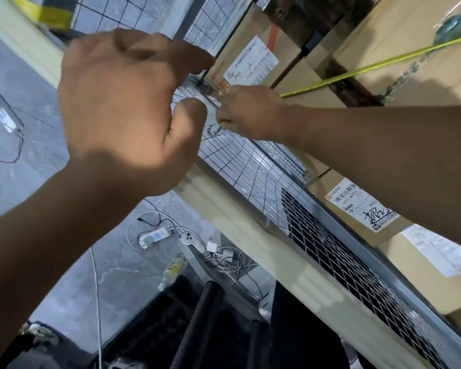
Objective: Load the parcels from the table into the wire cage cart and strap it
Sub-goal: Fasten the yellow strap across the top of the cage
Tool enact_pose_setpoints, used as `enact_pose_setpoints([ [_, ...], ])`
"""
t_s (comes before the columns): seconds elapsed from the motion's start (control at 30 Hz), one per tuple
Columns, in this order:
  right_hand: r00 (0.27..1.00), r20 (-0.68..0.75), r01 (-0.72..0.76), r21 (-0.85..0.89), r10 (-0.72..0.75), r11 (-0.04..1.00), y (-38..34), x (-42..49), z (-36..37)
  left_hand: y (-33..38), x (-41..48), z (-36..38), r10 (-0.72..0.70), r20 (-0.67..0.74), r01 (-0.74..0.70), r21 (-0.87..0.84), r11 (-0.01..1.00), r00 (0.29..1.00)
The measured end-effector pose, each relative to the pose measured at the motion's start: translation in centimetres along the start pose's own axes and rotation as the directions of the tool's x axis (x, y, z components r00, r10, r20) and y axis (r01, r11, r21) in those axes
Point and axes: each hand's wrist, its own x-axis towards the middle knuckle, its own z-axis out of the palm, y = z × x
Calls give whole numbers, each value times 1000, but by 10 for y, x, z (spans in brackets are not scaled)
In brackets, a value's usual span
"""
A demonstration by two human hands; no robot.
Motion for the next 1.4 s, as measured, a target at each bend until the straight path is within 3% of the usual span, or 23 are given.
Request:
enact_pose_setpoints([
  [0.07, 997, -42, -67, 28, 68, 997, -4, 3, 4, -4, 2, 2, 73, 15, -73, 41, 996, 997],
  [0.2, 986, -99, -127, 81, 135, 989, -10, 4, 10, 1, 2, -2, 53, -25, -54, -42, 998, 998],
  [0.4, 967, -142, -196, 119, 212, 973, -10, -2, 10, 7, 1, -9, 22, 35, -22, 3, 1000, 999],
  [0.6, 975, -147, -173, -33, 166, 984, -5, -5, 7, 7, 1, -8, 22, 35, -24, 43, 999, 999],
  [0.7, 962, -226, -178, -83, 155, 980, 0, -11, 10, 7, 3, -6, 23, 30, -25, 68, 997, 999],
  [0.9, 900, -386, -165, 131, 204, 977, 31, -53, 3, 12, 2, -10, -28, 58, 23, 77, 997, 998],
  [1.03, 863, -448, -170, 178, 234, 969, 42, -117, -7, 18, 3, -12, -51, 137, 33, 127, 991, 989],
  [1.13, 788, -525, -223, 243, 321, 944, 52, -181, -16, 17, 7, -13, -51, 152, 39, 81, 996, 987],
  [1.2, 702, -581, -255, 334, 412, 907, 66, -232, -20, 36, 16, -8, -38, 111, 56, -167, 984, 993],
  [1.27, 640, -581, -302, 412, 503, 859, 80, -283, -30, 72, 36, 0, 38, 41, -22, -336, 942, 998],
  [1.33, 572, -602, -347, 438, 557, 829, 97, -335, -44, 128, 61, 6, 146, -4, -136, -387, 912, 989],
  [1.4, 421, -677, -407, 454, 604, 793, 116, -391, -59, 196, 88, 5, 291, -55, -287, -414, 864, 955],
])
